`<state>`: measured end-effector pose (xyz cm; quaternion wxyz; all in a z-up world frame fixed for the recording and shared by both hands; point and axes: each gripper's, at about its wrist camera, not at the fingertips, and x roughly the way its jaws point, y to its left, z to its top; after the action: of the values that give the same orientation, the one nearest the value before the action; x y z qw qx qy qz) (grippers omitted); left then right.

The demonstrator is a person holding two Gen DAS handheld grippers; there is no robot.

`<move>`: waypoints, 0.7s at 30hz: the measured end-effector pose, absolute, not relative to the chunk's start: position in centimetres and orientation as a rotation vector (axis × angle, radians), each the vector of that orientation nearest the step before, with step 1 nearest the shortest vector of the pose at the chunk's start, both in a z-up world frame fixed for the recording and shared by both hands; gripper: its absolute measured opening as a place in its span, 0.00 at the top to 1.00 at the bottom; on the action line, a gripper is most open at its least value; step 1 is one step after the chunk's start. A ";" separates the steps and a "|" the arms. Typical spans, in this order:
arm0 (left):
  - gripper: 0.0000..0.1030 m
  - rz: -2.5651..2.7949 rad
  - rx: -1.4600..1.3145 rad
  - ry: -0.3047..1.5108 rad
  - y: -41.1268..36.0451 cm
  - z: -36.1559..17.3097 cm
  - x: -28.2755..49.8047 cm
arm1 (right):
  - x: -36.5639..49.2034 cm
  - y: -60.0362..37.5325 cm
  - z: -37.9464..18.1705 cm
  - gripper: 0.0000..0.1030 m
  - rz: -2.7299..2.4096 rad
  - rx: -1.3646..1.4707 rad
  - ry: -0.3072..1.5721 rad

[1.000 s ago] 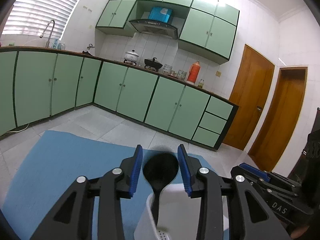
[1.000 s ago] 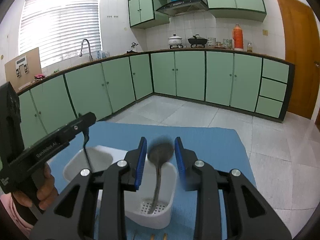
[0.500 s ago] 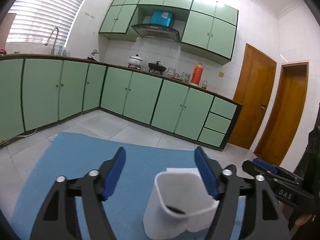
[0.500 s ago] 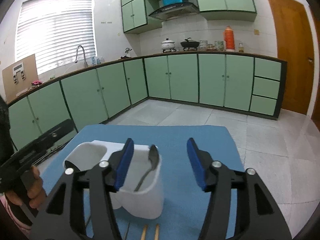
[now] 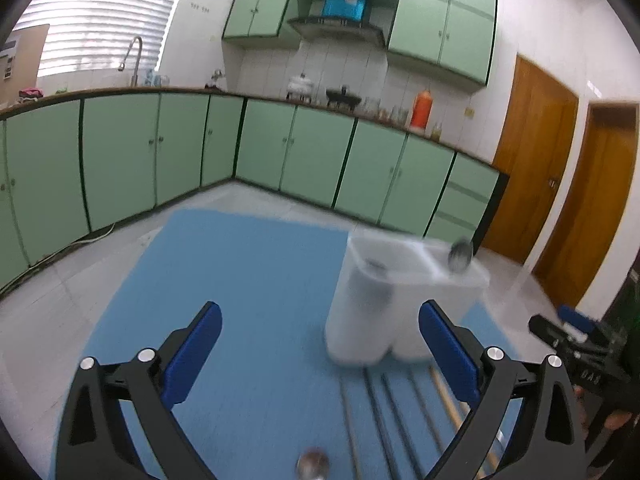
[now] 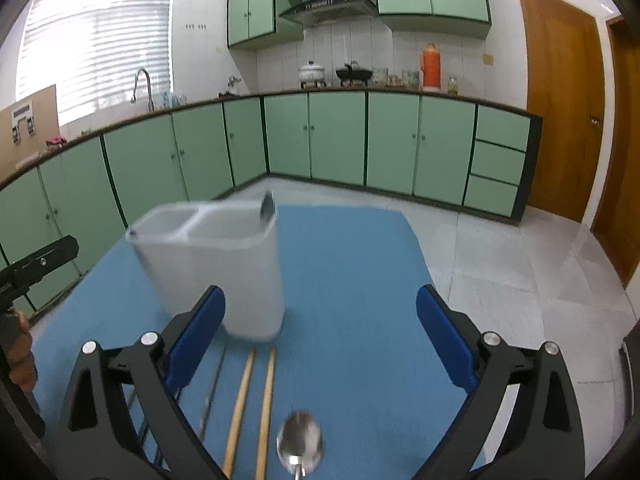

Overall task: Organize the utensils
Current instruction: 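Grasp the flower-handled silver spoon with the left tool while the right tool returns to the table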

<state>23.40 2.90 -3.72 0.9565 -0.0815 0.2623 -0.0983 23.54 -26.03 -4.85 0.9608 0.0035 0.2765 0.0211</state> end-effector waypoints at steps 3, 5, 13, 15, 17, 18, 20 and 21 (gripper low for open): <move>0.06 -0.182 -0.128 0.595 2.6 -5.1 22.2 | 22.2 -26.1 -6.0 0.09 0.034 0.007 0.600; 0.06 -0.163 -0.099 0.650 2.4 -6.3 21.5 | 21.7 -26.2 -6.6 0.09 0.039 0.010 0.624; 0.15 -0.123 -0.081 0.817 1.8 -10.7 21.1 | 20.3 -26.3 -8.3 0.09 0.044 0.022 0.674; 0.23 -0.125 -0.088 0.846 1.9 -11.4 21.4 | 20.2 -26.3 -8.6 0.09 0.051 0.015 0.682; 0.29 -0.125 -0.089 0.861 2.0 -11.8 21.8 | 20.2 -26.2 -8.9 0.09 0.055 0.015 0.690; 0.31 -0.127 -0.088 0.862 2.0 -11.9 21.9 | 20.1 -26.3 -9.0 0.09 0.055 0.016 0.692; 0.34 -0.128 -0.080 0.868 2.0 -12.1 22.1 | 20.1 -26.4 -9.2 0.10 0.057 0.020 0.696; 0.35 -0.136 -0.077 0.874 1.9 -12.2 22.1 | 20.2 -26.5 -9.2 0.10 0.058 0.020 0.698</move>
<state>22.08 1.92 -12.22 0.9032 -0.0373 0.4226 -0.0658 20.17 -26.50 -9.20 0.9392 0.0098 0.3421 0.0283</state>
